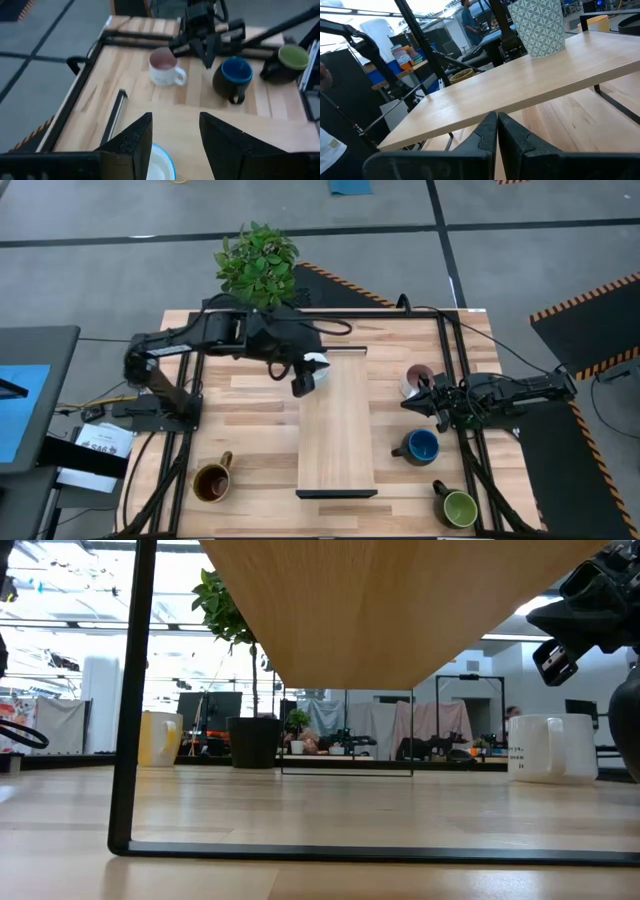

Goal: Place coffee mugs
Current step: Put the white mug on the shelf

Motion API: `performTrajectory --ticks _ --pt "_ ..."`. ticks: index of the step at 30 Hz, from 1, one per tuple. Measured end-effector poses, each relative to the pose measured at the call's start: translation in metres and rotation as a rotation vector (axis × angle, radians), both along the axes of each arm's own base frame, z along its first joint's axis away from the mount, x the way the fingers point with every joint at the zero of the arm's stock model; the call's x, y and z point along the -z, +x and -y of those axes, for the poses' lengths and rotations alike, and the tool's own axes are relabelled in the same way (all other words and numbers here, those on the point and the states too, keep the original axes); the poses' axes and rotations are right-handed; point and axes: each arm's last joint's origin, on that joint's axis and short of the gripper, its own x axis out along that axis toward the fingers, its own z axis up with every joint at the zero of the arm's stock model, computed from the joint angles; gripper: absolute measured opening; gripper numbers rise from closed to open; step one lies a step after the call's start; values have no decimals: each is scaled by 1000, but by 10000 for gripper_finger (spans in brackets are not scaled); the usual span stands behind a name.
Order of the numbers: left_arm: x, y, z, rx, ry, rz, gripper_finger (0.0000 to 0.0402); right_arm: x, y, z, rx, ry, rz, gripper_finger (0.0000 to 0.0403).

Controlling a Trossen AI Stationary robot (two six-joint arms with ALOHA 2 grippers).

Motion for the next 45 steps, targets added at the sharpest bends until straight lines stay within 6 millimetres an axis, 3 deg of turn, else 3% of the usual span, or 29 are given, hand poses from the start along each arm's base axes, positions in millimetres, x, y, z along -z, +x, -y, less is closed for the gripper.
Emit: performTrajectory --ticks 12,18,22,27,34,45 --pt "31 -73 -1 -38 -61 390 149 0 0 0 0 0 -1 43" --pt "54 -109 -2 -67 -91 473 149 0 0 0 0 -1 -1 43" --pt "59 -132 -3 -84 -89 507 149 -1 0 2 36 2 9 43" --pt "64 -155 -5 -149 -46 533 149 -26 -4 9 205 103 270 43" --pt "61 -168 -7 -205 -26 568 149 -62 -27 23 533 315 701 43" --pt "68 -159 -10 -308 -8 521 149 -91 -27 31 632 351 725 43"
